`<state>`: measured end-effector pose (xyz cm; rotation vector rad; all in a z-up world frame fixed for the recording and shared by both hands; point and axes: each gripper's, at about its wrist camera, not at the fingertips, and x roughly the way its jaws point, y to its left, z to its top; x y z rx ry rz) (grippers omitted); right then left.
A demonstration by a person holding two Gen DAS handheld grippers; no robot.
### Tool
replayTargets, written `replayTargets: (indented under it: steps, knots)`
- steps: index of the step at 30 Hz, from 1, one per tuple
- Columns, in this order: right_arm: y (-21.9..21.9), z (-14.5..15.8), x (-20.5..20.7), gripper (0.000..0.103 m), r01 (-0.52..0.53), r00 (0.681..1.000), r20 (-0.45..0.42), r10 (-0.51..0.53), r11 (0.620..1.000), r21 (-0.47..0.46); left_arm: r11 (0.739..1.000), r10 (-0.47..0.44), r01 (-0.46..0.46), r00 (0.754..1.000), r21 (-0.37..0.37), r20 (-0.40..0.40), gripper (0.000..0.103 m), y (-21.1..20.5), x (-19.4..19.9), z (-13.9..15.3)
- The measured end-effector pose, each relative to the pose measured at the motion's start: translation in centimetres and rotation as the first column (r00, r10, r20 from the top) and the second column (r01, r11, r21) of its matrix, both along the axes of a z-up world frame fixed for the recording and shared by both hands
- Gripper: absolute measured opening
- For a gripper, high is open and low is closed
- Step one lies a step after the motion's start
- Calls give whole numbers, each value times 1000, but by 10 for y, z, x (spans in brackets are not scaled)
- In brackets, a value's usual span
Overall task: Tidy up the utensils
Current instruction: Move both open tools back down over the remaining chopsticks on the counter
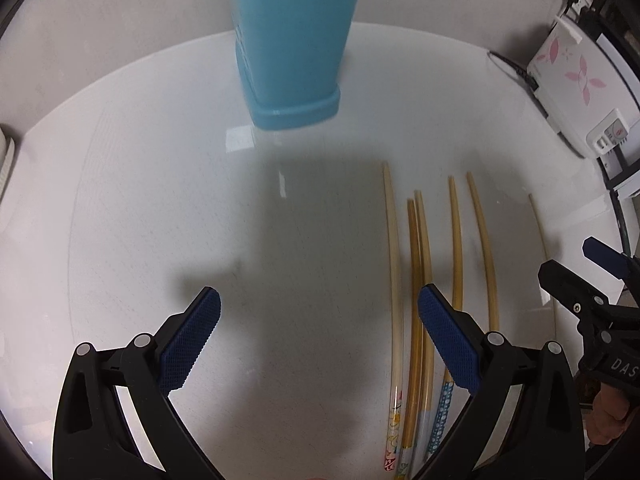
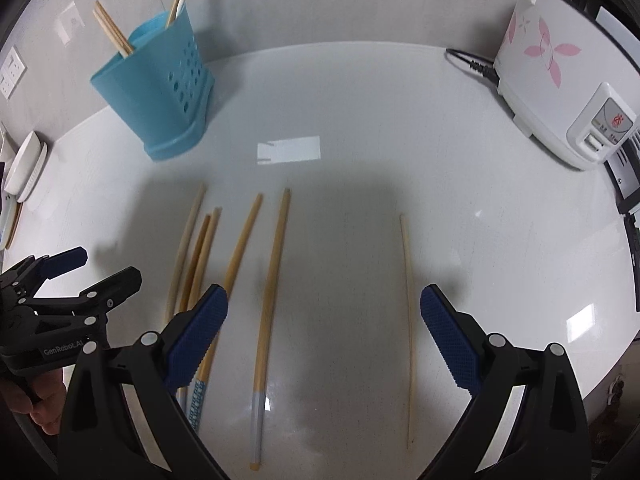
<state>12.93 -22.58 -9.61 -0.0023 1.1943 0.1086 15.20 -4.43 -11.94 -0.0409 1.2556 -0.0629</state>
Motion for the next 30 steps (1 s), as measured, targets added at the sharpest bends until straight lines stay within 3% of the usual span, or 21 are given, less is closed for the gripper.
replayTargets:
  steps: [21, 27, 30]
  knots:
    - [22, -31, -28, 80, -80, 986, -150, 77, 997, -14, 996, -13, 21, 995, 81, -100, 94, -19, -10, -35]
    - [28, -38, -27, 71, -84, 978, -195, 78, 996, -21, 996, 6, 6, 992, 88, -130, 82, -21, -12, -32]
    - [30, -41, -24, 64, -83, 973, -216, 75, 996, -30, 996, 4, 9, 989, 89, -149, 67, -24, -7, -29]
